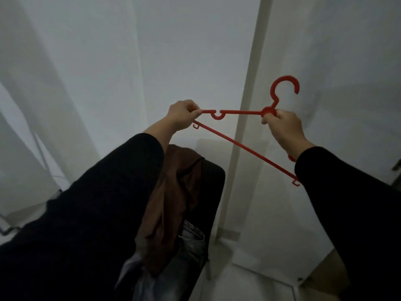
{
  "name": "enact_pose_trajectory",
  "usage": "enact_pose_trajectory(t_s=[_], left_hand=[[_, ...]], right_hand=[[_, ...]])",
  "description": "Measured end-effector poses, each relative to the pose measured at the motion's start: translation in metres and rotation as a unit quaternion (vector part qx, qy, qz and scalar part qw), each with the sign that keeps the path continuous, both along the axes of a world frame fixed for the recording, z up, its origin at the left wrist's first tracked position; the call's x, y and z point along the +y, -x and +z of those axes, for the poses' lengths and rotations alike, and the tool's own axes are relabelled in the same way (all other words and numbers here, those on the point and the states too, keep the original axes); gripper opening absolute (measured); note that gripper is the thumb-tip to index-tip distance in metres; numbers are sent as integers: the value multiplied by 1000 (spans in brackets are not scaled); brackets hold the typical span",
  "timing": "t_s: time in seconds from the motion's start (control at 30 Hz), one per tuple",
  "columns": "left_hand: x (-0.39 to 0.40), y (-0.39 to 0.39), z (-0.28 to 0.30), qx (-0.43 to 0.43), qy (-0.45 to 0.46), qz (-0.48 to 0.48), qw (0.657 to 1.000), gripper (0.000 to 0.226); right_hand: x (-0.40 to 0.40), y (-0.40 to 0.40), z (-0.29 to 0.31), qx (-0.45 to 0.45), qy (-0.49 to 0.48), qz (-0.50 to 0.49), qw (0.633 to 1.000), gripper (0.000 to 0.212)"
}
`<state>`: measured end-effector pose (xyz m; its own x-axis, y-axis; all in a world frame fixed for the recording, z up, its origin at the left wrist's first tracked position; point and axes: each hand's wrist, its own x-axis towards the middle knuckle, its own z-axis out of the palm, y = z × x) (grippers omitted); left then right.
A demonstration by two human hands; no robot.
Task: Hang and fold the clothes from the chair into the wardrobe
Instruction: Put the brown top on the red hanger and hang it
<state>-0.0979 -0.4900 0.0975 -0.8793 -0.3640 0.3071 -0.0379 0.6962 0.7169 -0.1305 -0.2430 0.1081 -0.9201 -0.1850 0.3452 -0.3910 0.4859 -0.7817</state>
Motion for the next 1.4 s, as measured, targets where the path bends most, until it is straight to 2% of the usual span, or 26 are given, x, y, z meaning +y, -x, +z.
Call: enact_pose_trajectory(t_s=[0.1,0.17,0.27,0.37,0.47,0.53,0.67,0.77,0.83,0.97,1.07,1.17,1.3,1.4], left_hand=[[-35,7,-24,-16,-40,72,997,38],[-57,15,-43,-62,-66,100,991,42],[-84,32,-75,-170,-37,97,980,33],[-97,56,-107,-244,-17,79,966,39],[-97,84,-139,-293,13,59,954,45],[-92,101,-158,-309,18,53,949,58],[-84,123,-181,-314,-65,79,944,94],[-87,132,-187,-320,-93,83,939,103],[-92,135,-188,-310,-68,77,945,93],[-101,134,-182,-309,59,60,947,58],[-101,131,-170,-263,29,27,964,46],[-100,119,-143,-219,-7,62,974,41],[-103,98,-82,-154,-74,122,978,33],[-106,77,-32,-122,-105,131,978,35]], right_hand=[[-32,15,-11,-10,15,-14,1000,38],[-52,29,-20,-23,23,-28,999,42],[-79,50,-33,-45,27,-43,998,40],[-101,69,-48,-67,24,-63,995,37],[-115,86,-65,-82,21,-75,994,43],[-120,94,-74,-90,15,-84,992,43],[-126,106,-83,-92,10,-99,991,45],[-130,111,-86,-98,11,-107,989,44],[-132,112,-87,-106,13,-112,988,43],[-133,109,-89,-114,14,-115,987,41],[-132,104,-84,-110,8,-113,987,40],[-125,96,-77,-97,21,-107,989,42],[-111,80,-61,-79,37,-95,992,39],[-99,66,-46,-70,60,-89,992,35]])
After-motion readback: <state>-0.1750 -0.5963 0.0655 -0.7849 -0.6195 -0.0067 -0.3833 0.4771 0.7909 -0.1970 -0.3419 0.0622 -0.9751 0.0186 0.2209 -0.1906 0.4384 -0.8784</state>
